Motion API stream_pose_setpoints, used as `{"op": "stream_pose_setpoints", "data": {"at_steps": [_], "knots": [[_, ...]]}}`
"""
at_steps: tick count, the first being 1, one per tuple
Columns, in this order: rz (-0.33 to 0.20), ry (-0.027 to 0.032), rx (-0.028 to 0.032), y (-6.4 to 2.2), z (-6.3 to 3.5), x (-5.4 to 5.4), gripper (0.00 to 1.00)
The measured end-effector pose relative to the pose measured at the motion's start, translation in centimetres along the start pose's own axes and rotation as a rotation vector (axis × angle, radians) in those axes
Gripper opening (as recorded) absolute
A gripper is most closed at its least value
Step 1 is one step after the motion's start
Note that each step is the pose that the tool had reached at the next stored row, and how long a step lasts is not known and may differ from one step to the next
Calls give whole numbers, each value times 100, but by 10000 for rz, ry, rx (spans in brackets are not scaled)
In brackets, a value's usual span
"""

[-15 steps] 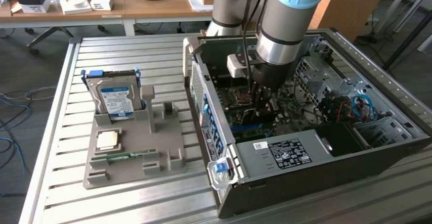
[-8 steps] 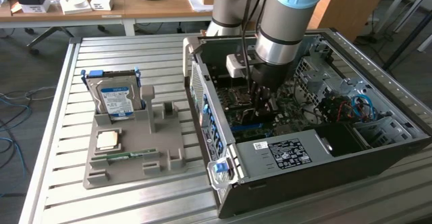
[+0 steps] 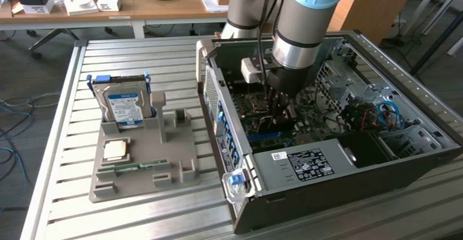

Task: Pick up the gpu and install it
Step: 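Insert the gpu into the slot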

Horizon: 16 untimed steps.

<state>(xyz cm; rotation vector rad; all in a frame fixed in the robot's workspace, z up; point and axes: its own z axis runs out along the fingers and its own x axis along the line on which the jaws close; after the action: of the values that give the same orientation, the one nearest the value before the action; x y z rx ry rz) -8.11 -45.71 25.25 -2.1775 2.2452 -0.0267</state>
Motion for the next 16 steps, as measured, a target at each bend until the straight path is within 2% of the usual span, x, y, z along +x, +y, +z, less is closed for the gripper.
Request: {"op": "stream_pose_setpoints", "data": {"at_steps": [16], "knots": [[0, 0, 27, 10, 20, -3, 26]]}}
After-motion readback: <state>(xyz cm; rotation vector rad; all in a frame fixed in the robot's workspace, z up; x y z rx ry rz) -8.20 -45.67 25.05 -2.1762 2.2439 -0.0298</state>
